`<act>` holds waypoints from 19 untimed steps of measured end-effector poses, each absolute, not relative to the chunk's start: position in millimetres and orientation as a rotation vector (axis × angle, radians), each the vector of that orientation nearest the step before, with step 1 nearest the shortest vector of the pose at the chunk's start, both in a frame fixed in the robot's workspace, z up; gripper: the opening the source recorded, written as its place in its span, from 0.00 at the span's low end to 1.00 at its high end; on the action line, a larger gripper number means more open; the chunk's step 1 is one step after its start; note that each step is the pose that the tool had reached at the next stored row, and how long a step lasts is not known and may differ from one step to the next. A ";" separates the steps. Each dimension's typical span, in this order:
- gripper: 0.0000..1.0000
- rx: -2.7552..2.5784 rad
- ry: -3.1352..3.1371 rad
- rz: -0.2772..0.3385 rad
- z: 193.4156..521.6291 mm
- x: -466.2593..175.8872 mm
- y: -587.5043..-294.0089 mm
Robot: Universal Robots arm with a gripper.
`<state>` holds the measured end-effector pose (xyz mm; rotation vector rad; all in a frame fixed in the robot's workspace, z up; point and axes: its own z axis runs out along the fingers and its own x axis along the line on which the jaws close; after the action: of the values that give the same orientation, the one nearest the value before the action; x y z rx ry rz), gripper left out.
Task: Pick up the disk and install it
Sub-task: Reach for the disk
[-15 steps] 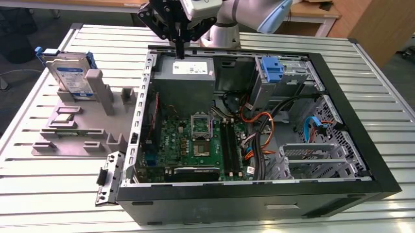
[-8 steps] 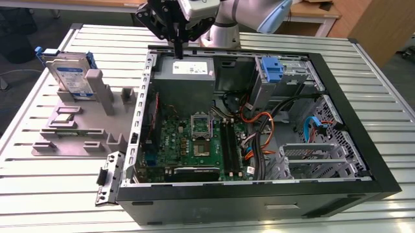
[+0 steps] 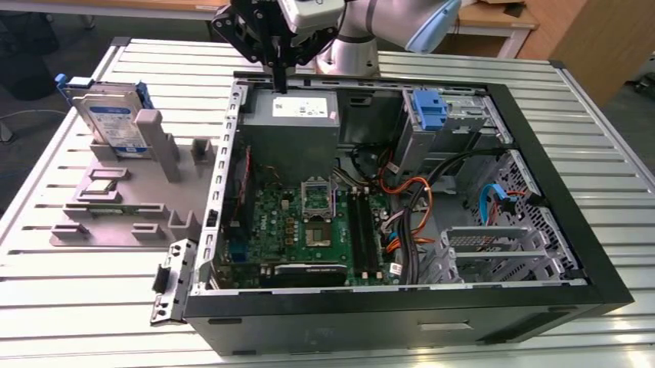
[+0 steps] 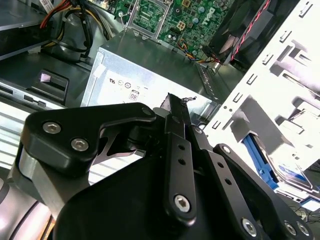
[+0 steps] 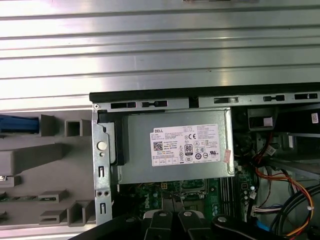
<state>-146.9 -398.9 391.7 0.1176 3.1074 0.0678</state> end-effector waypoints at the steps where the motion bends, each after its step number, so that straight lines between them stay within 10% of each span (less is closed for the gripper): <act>1: 0.10 0.118 3.107 0.068 391.7 -146.9 -398.9; 19: 0.10 0.118 3.107 0.068 391.1 -156.4 -398.9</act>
<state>-156.4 -398.9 391.1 0.1176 3.1072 0.0678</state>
